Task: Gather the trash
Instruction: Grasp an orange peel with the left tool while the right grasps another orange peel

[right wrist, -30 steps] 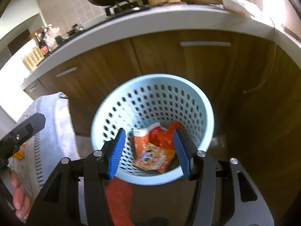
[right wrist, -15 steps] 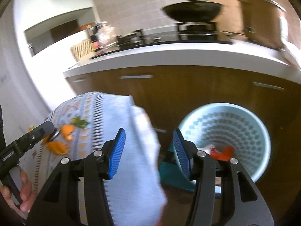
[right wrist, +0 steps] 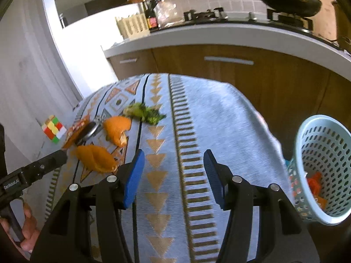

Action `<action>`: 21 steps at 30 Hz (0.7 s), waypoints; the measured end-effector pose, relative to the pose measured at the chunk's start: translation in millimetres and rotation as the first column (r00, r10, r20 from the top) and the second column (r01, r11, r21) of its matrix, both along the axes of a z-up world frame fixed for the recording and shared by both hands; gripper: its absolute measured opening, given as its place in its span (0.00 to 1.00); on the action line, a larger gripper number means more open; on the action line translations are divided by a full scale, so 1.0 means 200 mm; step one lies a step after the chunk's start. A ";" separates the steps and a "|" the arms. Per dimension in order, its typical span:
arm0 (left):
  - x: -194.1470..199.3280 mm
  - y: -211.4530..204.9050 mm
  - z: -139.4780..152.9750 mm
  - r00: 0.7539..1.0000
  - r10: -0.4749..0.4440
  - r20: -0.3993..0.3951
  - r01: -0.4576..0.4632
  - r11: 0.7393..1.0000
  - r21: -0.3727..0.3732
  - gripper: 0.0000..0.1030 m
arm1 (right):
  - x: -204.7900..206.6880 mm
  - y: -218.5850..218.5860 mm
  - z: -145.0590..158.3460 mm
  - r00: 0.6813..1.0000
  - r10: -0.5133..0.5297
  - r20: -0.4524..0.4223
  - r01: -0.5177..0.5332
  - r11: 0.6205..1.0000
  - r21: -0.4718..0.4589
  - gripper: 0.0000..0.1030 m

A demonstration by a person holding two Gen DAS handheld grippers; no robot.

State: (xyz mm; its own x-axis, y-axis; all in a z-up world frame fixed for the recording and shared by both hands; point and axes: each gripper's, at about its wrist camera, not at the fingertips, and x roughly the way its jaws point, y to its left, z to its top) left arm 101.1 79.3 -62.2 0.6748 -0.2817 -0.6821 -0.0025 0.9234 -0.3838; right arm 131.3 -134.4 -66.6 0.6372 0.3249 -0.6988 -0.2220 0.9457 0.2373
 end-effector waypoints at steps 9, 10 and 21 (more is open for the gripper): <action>0.18 -0.03 -0.12 0.997 -0.009 -0.077 -0.003 0.988 -0.156 0.69 | -0.01 0.06 -0.01 0.999 0.049 0.024 -0.048 0.997 -0.055 0.54; 0.20 -0.03 -0.13 0.997 -0.001 -0.079 -0.012 0.986 -0.167 0.69 | -0.01 0.06 -0.01 0.999 0.048 0.023 -0.047 0.998 -0.052 0.54; 0.25 -0.09 -0.13 0.997 0.032 -0.077 -0.032 0.999 0.006 0.26 | 0.03 0.01 -0.03 0.998 0.060 -0.017 -0.060 0.998 0.031 0.54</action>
State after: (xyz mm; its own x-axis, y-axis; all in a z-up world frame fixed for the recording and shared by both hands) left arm 150.6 61.9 -87.9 0.6290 -0.2573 -0.7336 -0.0615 0.9242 -0.3769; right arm 136.9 -131.6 -71.7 0.6035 0.3832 -0.6992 -0.2735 0.9232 0.2699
